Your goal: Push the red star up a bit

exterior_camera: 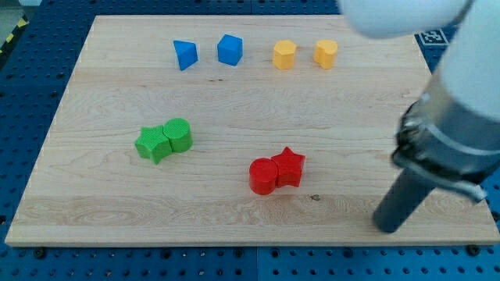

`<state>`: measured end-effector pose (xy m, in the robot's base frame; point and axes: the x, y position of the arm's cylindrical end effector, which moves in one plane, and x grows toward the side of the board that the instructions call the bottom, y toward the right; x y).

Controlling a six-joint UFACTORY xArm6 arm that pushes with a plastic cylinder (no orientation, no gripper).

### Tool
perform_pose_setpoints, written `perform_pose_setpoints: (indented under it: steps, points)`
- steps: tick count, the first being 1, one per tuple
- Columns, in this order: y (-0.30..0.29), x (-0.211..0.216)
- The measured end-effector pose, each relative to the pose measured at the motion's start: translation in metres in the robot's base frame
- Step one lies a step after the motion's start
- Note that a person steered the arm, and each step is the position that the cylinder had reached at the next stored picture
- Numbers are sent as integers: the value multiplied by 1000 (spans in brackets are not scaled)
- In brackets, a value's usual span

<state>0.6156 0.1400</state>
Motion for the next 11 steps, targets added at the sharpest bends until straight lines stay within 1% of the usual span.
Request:
perform_pose_setpoints:
  steps: [1,2,3,4,5,7,9,10,11]
  points:
    - [-62,2]
    - [-85,-10]
    - [-85,-10]
    - [-104,-23]
    - [-110,-35]
    - [-102,-55]
    - [-59,-72]
    - [-55,-78]
    - [-74,-70]
